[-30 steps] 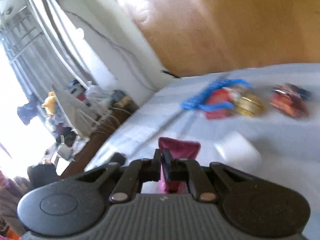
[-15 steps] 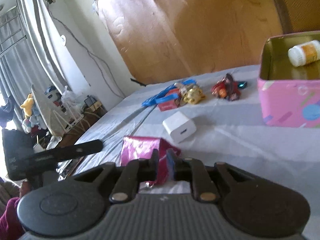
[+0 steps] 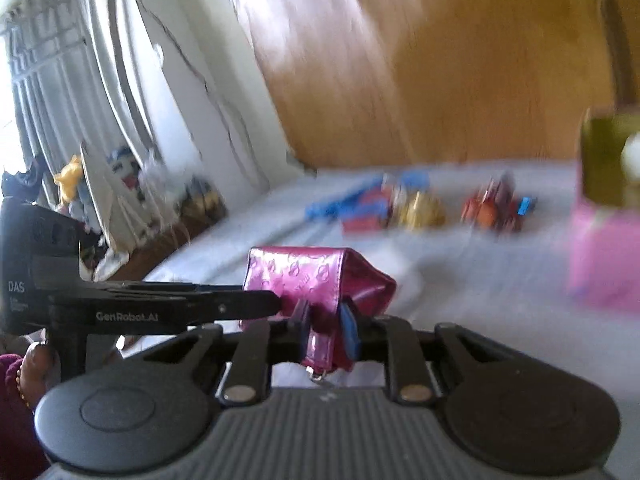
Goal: Organize rigid objects
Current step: 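Carry the pink pouch with the right gripper and release it into the tin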
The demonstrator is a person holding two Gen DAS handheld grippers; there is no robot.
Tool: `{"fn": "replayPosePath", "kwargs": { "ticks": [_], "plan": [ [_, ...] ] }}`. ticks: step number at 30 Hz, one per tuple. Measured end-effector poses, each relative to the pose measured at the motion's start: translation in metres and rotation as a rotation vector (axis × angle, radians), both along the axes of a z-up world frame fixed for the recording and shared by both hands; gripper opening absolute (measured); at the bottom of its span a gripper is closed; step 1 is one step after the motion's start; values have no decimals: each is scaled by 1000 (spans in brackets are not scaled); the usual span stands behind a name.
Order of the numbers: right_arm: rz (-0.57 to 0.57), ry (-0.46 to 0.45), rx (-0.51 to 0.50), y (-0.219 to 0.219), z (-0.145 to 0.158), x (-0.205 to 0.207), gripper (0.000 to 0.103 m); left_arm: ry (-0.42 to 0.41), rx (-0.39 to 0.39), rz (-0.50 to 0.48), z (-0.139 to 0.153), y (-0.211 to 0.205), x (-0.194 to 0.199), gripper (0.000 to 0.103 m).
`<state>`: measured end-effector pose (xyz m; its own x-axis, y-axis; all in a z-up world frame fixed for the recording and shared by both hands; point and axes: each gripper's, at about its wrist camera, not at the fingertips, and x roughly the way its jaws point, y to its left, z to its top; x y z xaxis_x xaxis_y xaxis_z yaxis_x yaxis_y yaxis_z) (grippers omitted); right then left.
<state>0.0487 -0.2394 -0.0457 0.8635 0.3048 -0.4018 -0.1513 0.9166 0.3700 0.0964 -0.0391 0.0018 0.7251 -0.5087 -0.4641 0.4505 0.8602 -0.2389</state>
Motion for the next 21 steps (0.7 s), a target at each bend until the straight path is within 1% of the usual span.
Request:
{"fn": "replayPosePath", "kwargs": {
  "ticks": [2, 5, 7, 10, 12, 15, 16, 18, 20, 21],
  "plan": [
    [-48, -54, -31, -15, 17, -11, 17, -46, 8, -32, 14, -25, 7, 35],
    [-145, -103, -78, -44, 33, -25, 17, -82, 15, -87, 26, -70, 24, 35],
    [-222, -110, -81, -70, 36, -34, 17, -83, 7, -130, 30, -105, 39, 35],
    [-337, -119, -90, -106, 38, -49, 17, -62, -13, -208, 31, -160, 57, 35],
    [-405, -121, -78, -134, 35, -59, 17, -70, 0, -239, 29, -191, 65, 35],
    [-473, -98, -52, -171, 23, -66, 17, -50, 32, -249, 21, -228, 75, 36],
    [-495, -84, -49, -181, 18, -66, 17, -46, 56, -243, 16, -240, 78, 36],
    [-549, -60, -57, -196, 8, -64, 15, -62, 99, -236, 11, -254, 79, 42],
    [-662, -35, -104, -203, -1, -59, 19, -80, 135, -218, 9, -259, 75, 44],
    [-726, -26, -127, -206, -4, -58, 28, -79, 136, -212, 11, -257, 74, 45]
  ]
}}
